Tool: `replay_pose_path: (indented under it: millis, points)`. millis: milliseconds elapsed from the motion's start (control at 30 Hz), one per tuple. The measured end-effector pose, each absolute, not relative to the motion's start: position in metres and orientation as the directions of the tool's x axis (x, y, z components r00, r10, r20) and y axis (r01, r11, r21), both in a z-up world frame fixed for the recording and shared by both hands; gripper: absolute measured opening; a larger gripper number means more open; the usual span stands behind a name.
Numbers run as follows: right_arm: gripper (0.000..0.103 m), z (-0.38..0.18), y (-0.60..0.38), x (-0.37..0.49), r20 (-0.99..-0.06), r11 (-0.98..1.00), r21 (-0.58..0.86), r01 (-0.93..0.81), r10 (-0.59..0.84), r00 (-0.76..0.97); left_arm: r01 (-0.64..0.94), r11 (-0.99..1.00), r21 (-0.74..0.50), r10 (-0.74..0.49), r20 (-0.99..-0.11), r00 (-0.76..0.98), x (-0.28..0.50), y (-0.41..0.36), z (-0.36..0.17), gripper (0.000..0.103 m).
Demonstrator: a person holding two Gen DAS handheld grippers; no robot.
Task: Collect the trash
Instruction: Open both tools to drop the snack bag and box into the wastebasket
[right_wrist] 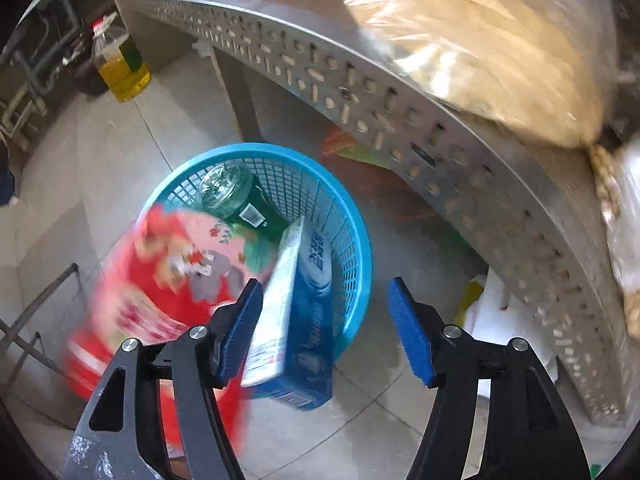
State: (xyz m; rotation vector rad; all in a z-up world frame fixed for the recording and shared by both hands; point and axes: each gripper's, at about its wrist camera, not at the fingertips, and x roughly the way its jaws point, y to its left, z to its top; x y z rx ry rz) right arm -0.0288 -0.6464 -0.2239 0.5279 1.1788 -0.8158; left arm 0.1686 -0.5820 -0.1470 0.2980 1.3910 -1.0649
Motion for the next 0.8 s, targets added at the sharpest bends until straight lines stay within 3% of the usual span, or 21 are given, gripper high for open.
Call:
replay_pose_path:
  millis: [333, 533, 633, 800]
  points:
    - [0.062, -0.205, -0.615, -0.056, -0.927, 0.548, 0.111, 0.829, -0.244, 0.286, 0.745, 0.509, -0.43, -0.519, -0.844, -0.132, 0.172, -0.531, -0.086, 0.04]
    - [0.062, -0.203, -0.585, -0.097, -0.913, 0.491, 0.29, 0.821, -0.115, 0.391, 0.779, 0.443, -0.443, -0.597, -0.794, -0.112, 0.153, -0.452, -0.022, 0.052]
    - [0.062, -0.221, -0.561, -0.099, -0.921, 0.516, 0.315, 0.796, -0.036, 0.388, 0.809, 0.414, -0.417, -0.637, -0.768, -0.07, 0.138, -0.407, 0.005, 0.059]
    - [0.048, -0.275, -0.535, -0.081, -0.956, 0.548, 0.278, 0.789, 0.075, 0.285, 0.802, 0.446, -0.396, -0.69, -0.723, 0.027, 0.117, -0.306, 0.036, 0.065]
